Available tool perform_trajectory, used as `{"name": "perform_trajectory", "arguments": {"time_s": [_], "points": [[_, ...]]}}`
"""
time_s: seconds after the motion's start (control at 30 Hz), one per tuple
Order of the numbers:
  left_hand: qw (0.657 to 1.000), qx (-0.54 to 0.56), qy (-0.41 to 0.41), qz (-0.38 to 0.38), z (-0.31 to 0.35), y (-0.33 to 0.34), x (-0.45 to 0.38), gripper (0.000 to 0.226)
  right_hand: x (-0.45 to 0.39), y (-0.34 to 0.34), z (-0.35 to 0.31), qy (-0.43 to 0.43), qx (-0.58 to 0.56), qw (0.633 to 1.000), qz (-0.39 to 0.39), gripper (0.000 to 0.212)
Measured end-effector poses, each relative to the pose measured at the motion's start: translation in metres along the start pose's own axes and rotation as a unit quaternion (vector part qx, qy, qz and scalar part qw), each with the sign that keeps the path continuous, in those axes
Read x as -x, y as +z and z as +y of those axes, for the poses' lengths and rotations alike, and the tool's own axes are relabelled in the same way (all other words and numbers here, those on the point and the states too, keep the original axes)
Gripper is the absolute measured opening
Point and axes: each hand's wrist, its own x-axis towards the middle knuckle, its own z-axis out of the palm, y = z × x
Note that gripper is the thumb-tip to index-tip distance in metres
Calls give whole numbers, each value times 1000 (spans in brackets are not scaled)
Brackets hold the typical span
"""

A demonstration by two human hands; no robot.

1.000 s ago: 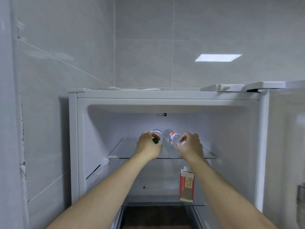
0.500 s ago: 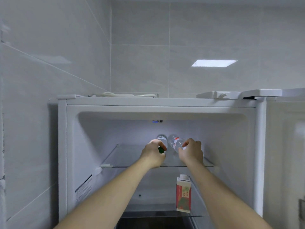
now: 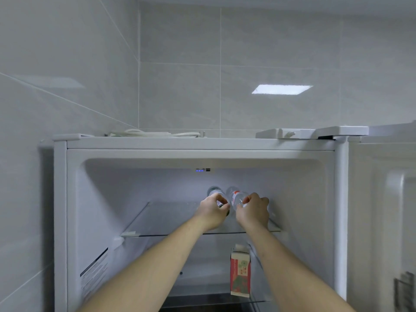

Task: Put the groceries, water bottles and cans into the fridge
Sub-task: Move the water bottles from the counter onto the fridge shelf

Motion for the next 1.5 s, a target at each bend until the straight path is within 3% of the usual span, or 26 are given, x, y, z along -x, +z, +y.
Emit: {"name": "perform_trajectory", "arguments": {"time_s": [0.23, 0.6, 0.73, 0.97, 1.17, 1.3, 1.5], "points": [[998, -51, 19, -34, 10, 6, -6, 17, 4, 0, -1, -5, -20, 1000, 9, 34], [998, 3, 11, -60, 3, -4, 10, 32, 15, 0, 0, -63, 22, 996, 55, 32], [998, -6, -4, -66, -1, -16, 24, 45, 21, -8, 3, -84, -42, 993, 73, 26], [996, -56, 25, -60, -19, -31, 42, 46, 80, -21, 11, -155, -173, 965, 119, 29], [997, -32, 71, 2, -15, -36, 88, 41, 142, -55, 35, -112, -264, 958, 0, 29], [988, -45, 132, 63, -24, -28, 173, 37, 204, -77, 76, -129, -234, 960, -79, 30], [991, -59, 121, -3, -59, 0, 285, 36, 274, -110, 146, -137, -117, 961, -210, 44]]}}
